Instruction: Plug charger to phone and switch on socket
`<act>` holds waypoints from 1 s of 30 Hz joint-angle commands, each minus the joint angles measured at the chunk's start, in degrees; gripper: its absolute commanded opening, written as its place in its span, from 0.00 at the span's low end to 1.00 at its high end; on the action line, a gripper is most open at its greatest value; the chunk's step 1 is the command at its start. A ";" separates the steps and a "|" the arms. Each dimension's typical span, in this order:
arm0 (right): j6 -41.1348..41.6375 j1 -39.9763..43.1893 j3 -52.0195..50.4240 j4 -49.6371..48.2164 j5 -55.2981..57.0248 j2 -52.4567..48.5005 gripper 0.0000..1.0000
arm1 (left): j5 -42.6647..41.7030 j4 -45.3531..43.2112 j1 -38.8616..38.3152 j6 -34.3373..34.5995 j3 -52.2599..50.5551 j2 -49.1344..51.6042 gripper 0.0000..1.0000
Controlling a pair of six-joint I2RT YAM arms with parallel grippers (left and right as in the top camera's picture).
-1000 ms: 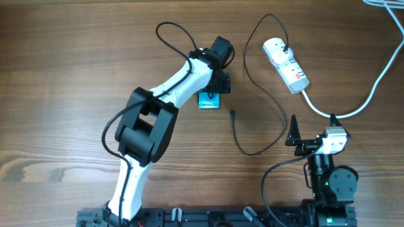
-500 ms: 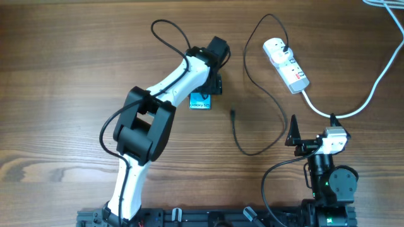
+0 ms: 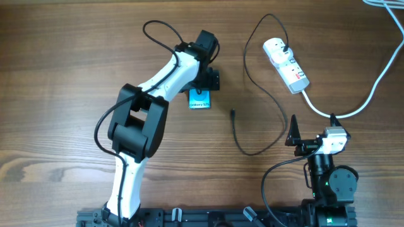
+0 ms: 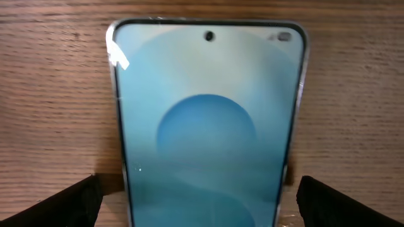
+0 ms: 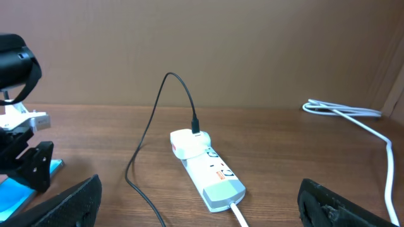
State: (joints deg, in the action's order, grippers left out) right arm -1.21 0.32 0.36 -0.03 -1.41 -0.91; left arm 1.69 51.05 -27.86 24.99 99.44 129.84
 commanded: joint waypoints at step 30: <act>-0.26 0.28 -0.07 -0.15 0.11 0.11 1.00 | 4.24 0.85 -1.49 5.03 -1.01 2.32 0.97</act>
State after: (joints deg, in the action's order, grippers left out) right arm -1.21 0.32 0.36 -0.03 -1.43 -0.91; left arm 4.89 51.44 -29.85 29.47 99.44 129.97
